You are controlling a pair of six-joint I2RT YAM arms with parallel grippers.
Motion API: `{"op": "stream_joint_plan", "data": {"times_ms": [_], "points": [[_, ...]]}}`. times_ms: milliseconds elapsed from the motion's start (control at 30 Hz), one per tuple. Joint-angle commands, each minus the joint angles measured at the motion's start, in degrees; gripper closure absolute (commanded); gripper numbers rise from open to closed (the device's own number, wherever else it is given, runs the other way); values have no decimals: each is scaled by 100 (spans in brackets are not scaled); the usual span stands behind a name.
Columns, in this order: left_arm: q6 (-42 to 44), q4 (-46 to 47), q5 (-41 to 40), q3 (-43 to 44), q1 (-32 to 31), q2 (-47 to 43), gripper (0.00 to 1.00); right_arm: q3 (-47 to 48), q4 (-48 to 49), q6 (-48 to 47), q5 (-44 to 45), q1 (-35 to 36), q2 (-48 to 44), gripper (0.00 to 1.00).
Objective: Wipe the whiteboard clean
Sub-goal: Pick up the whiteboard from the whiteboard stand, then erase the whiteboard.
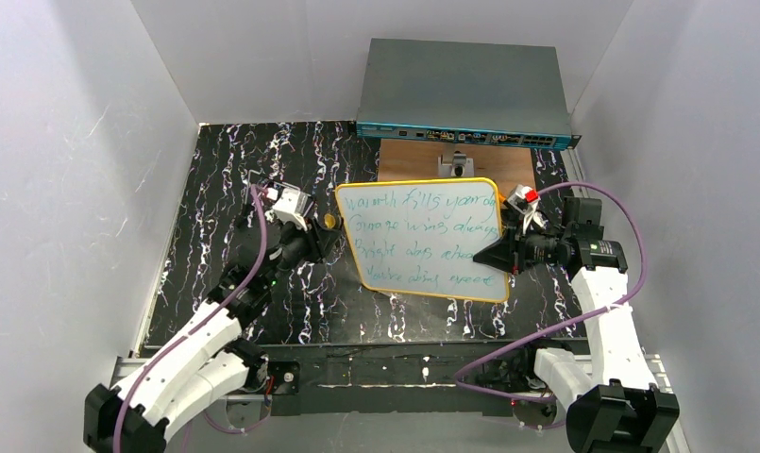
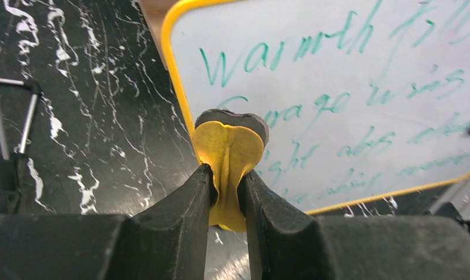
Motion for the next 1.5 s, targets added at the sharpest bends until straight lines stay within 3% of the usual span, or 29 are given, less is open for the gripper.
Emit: {"op": "stream_joint_plan", "data": {"times_ms": [0, 200, 600, 767, 1067, 1467], "points": [[294, 1370, -617, -72, 28, 497, 100, 46, 127, -121, -428, -104, 36, 99], [233, 2445, -1098, -145, 24, 1303, 100, 31, 159, -23, -501, -133, 46, 99], [-19, 2802, -619, 220, 28, 2121, 100, 39, 108, -46, -672, -144, 68, 99], [11, 2553, -528, 596, -35, 2273, 100, 39, 47, -97, -753, -147, 95, 99], [175, 1671, -1558, 1338, -271, 2773, 100, 24, 44, -113, -741, -142, 163, 99], [121, 1159, -1121, 602, -402, 2323, 100, 28, 31, -146, -740, -142, 220, 99]]}}
